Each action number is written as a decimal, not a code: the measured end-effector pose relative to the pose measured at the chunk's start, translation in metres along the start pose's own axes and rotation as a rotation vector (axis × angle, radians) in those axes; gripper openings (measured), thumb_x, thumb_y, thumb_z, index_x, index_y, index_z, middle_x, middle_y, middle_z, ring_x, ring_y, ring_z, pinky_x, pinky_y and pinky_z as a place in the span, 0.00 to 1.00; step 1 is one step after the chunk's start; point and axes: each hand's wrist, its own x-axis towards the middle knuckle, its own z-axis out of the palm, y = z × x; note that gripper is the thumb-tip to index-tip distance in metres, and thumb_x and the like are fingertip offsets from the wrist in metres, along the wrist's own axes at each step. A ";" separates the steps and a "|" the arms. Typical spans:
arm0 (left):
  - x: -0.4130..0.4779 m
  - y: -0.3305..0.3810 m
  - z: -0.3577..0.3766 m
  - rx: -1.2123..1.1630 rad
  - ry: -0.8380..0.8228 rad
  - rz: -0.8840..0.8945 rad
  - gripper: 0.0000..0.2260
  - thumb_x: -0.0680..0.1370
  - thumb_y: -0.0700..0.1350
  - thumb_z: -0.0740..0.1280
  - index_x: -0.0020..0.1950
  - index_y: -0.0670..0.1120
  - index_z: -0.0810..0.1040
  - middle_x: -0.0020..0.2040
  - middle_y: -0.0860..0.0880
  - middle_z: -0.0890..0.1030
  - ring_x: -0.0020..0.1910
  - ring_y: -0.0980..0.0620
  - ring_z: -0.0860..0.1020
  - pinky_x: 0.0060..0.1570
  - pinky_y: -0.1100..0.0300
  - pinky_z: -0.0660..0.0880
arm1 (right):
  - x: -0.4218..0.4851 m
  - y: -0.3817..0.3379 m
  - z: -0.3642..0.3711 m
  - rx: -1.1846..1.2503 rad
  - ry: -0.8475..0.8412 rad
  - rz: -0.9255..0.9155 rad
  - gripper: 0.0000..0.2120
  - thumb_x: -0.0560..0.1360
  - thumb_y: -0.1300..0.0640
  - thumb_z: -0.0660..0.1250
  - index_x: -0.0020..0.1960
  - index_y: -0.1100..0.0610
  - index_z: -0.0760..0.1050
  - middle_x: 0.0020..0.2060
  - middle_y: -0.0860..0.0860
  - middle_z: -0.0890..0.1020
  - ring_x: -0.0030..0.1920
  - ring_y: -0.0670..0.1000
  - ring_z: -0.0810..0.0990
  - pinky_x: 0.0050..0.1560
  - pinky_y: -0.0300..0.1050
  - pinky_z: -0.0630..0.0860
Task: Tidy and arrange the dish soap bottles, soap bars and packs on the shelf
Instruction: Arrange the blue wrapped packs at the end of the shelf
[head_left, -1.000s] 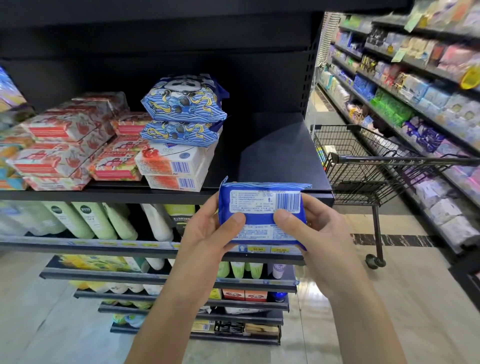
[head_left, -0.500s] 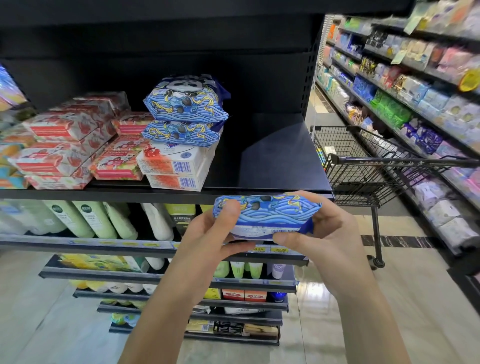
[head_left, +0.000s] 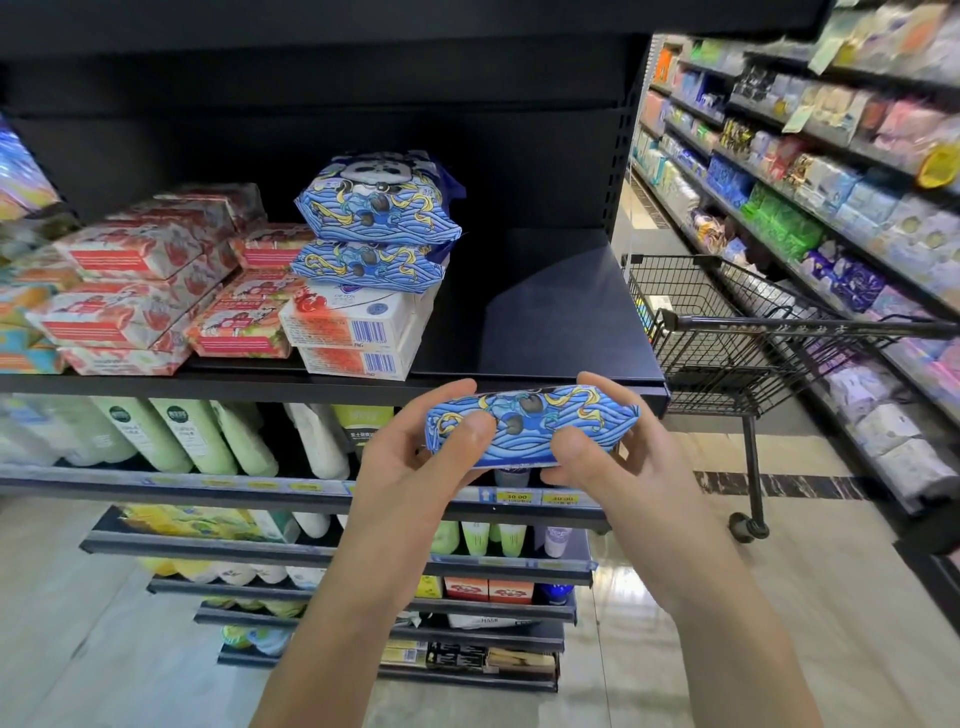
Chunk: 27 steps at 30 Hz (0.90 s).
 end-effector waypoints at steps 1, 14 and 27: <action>0.000 -0.001 0.000 0.007 -0.002 0.006 0.26 0.66 0.60 0.75 0.63 0.54 0.82 0.57 0.45 0.86 0.58 0.45 0.84 0.63 0.48 0.77 | -0.001 0.000 0.002 0.021 0.007 0.002 0.35 0.66 0.44 0.82 0.69 0.45 0.72 0.51 0.45 0.87 0.52 0.49 0.86 0.59 0.52 0.81; -0.001 -0.002 -0.001 -0.108 0.018 0.031 0.37 0.68 0.58 0.75 0.75 0.53 0.70 0.67 0.51 0.81 0.64 0.51 0.81 0.63 0.53 0.79 | 0.003 0.007 -0.005 0.161 0.054 -0.162 0.34 0.64 0.64 0.78 0.69 0.50 0.75 0.54 0.48 0.85 0.53 0.53 0.86 0.48 0.44 0.83; 0.017 0.006 0.002 -0.101 0.004 0.007 0.21 0.75 0.43 0.72 0.68 0.44 0.77 0.58 0.45 0.86 0.57 0.47 0.85 0.54 0.55 0.83 | 0.023 0.014 -0.020 -0.524 0.021 -0.534 0.39 0.70 0.61 0.80 0.77 0.48 0.68 0.80 0.49 0.57 0.78 0.49 0.63 0.63 0.45 0.79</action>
